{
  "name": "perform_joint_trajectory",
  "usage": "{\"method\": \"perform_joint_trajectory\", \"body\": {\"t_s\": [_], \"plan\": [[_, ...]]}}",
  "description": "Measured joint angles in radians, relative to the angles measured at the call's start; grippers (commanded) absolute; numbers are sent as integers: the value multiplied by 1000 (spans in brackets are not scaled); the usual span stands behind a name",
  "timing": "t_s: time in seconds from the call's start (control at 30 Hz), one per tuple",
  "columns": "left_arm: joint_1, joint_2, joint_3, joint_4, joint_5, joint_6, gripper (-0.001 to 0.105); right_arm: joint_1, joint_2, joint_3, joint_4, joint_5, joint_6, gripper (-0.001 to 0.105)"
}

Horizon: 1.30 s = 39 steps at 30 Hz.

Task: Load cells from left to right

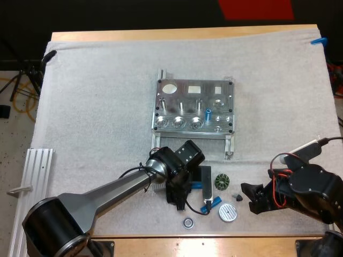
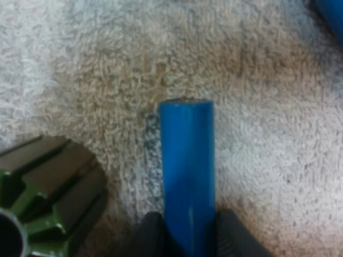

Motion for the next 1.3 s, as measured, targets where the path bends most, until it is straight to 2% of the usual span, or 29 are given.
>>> {"method": "perform_joint_trajectory", "body": {"t_s": [0.07,0.2,0.3,0.43,0.57,0.77,0.93,1.07,1.13,1.17,1.3], "plan": [[0,0,0,0,0,0,1,0,0,0,0,0,0,72],[0,0,-3,8,0,0,0,0,0,0,-4,4,0,72],[0,-6,-22,45,-2,0,0,0,0,2,-22,78,41,72],[0,-84,-35,79,-48,0,0,-2,0,1,-113,203,68,72],[0,-192,-35,82,-58,0,0,-35,0,1,-154,177,75,72],[0,-375,-42,111,-60,0,0,-141,2,1,-171,22,81,72],[0,-515,-42,155,-62,0,0,-229,54,1,-191,-166,81,72],[0,-603,-42,158,-62,0,0,-240,127,1,-252,-299,67,72],[0,-654,-42,158,-62,0,0,-240,180,1,-300,-410,67,72],[0,-664,-42,160,-62,0,0,-240,189,1,-314,-424,67,72],[0,-703,-42,158,-56,0,0,-240,275,1,-387,-548,67,63]]}}
